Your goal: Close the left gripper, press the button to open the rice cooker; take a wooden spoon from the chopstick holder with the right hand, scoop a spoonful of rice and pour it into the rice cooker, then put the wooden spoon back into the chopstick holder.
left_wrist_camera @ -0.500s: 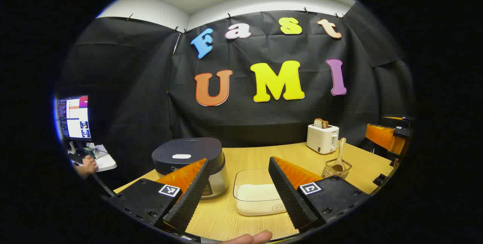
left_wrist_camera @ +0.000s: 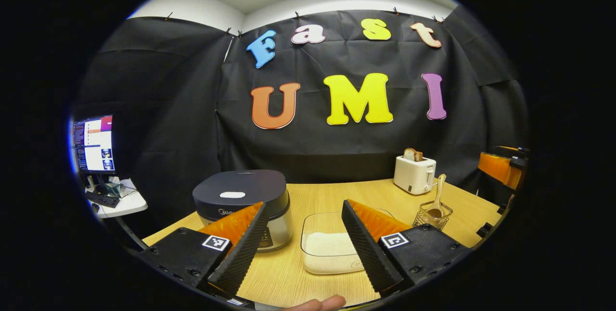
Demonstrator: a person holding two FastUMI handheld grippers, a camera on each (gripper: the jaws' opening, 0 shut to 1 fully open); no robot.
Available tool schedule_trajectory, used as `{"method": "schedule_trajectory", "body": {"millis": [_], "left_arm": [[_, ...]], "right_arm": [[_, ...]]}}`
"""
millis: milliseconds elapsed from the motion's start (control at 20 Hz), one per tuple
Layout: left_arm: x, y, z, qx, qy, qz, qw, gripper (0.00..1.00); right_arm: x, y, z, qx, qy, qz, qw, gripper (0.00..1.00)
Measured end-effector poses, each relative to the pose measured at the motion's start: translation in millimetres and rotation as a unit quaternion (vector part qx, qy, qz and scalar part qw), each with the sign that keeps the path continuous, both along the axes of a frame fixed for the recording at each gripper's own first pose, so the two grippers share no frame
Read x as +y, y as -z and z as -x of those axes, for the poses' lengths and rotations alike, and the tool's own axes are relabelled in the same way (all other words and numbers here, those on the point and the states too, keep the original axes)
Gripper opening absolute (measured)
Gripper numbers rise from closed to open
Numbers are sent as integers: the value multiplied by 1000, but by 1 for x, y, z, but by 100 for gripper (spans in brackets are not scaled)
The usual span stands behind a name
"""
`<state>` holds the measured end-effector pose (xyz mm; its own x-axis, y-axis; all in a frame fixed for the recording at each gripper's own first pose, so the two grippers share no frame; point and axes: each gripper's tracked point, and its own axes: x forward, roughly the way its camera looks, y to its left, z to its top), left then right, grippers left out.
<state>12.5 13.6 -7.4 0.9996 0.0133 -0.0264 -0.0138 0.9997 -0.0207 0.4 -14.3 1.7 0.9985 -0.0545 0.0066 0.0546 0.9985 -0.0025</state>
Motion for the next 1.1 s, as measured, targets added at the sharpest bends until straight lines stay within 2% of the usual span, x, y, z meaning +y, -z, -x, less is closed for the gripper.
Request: {"method": "schedule_trajectory", "body": {"millis": [200,350,400,450,550,600,650,750,800,850,900,1050,1100], "left_arm": [[16,4,-11,16,-7,2,1000,94],[42,-5,-24,24,-26,1,999,79],[51,-7,-28,31,-34,4,999,77],[59,-9,-35,40,-34,5,999,70],[74,-11,-43,63,-37,0,997,43],[84,-12,-46,73,-44,-5,996,37],[93,-14,-49,79,-51,-12,996,25],[107,-14,-60,96,-53,-12,994,18],[107,-9,-65,110,-45,3,993,13],[107,-2,-70,129,-38,15,991,3],[110,3,-76,144,-40,16,989,3],[115,24,-91,184,-42,22,982,3],[118,30,-94,192,-45,27,980,3]], "right_arm": [[-14,-3,2,-5,26,1,1000,96],[-15,-6,2,-11,34,-16,999,96],[-16,-7,2,-13,35,-23,999,96],[-15,-8,1,-15,38,-30,999,96],[-14,-8,0,-14,39,-41,998,96],[-16,-9,1,-14,41,-44,998,95],[-17,-10,2,-14,43,-48,998,96],[-18,-9,1,-15,46,-56,997,96],[-17,-8,1,-14,47,-59,997,95],[-16,-8,2,-12,47,-61,997,95],[-17,-7,3,-11,48,-62,997,92],[-18,-8,2,-10,47,-59,997,92],[-19,-7,3,-10,47,-58,997,95]]}}
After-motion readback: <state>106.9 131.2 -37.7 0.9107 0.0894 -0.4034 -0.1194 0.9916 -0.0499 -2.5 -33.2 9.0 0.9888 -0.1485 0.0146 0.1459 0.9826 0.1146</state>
